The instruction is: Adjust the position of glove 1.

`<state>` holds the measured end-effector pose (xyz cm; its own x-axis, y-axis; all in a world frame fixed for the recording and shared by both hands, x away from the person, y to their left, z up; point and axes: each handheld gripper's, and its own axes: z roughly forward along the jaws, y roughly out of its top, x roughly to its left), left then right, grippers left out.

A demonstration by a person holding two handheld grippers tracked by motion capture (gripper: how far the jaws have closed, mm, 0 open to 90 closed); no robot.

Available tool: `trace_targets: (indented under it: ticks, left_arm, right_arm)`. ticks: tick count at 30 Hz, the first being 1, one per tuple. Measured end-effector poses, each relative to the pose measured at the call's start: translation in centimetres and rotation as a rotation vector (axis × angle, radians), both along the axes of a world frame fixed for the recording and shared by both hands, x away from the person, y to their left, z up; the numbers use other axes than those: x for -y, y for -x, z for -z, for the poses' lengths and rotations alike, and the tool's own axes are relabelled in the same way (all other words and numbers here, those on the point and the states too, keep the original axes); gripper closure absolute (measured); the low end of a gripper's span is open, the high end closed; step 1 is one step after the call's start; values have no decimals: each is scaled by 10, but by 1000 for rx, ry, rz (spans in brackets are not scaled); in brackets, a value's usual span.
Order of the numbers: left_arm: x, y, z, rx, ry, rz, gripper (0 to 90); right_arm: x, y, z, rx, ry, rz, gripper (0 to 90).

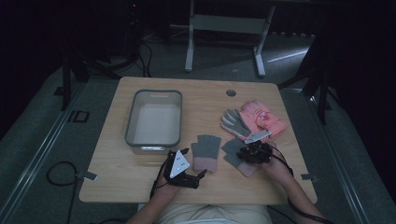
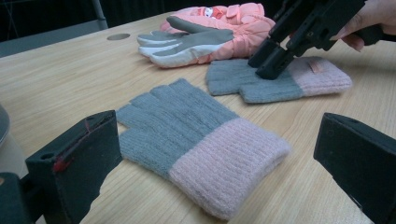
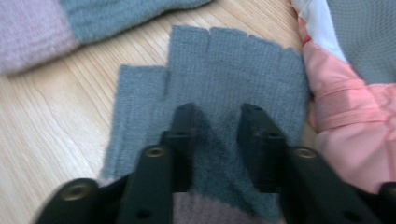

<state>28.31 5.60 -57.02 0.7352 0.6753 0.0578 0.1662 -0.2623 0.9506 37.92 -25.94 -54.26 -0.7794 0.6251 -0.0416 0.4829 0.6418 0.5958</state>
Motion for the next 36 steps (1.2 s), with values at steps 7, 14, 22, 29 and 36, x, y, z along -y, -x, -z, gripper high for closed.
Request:
trace_targets:
  ticks: [7,14,22,29,36]
  left_arm:
    - [0,0,0,-3,3,-2,3]
    - [0,0,0,-2,3,-1,3]
    - [0,0,0,0,1,-3,3]
    - [0,0,0,1,1,-7,3]
    - [0,0,0,2,-1,-5,3]
  right_arm:
    - [-4,2,-3,-43,9,46,803]
    - [-2,15,-30,-43,-59,120,846]
    - [3,55,-75,65,-154,251,845]
    - [7,69,-67,61,-237,400,845]
    - [2,66,-33,28,-258,533,844]
